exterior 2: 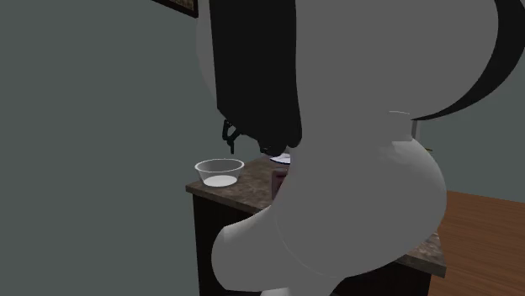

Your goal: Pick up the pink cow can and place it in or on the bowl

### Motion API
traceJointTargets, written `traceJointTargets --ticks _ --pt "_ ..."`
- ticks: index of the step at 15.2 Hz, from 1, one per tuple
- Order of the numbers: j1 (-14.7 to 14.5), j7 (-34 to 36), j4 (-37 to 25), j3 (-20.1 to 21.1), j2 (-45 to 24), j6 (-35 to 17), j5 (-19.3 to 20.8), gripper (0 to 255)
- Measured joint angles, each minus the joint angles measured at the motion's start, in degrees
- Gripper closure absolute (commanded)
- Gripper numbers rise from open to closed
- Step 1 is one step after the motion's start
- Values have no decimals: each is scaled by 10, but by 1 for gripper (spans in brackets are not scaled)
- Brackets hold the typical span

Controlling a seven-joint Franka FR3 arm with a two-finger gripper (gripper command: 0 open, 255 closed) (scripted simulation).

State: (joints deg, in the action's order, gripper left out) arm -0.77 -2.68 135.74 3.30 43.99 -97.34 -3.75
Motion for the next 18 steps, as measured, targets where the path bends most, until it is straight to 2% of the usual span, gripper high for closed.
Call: traceJointTargets --ticks 4,14,18 --pt "9 -24 -1 -19 -29 -17 15 0" --pt "46 -126 -34 -96 -169 -83 71 0" --pt "49 -136 -18 -104 -187 -113 75 0"
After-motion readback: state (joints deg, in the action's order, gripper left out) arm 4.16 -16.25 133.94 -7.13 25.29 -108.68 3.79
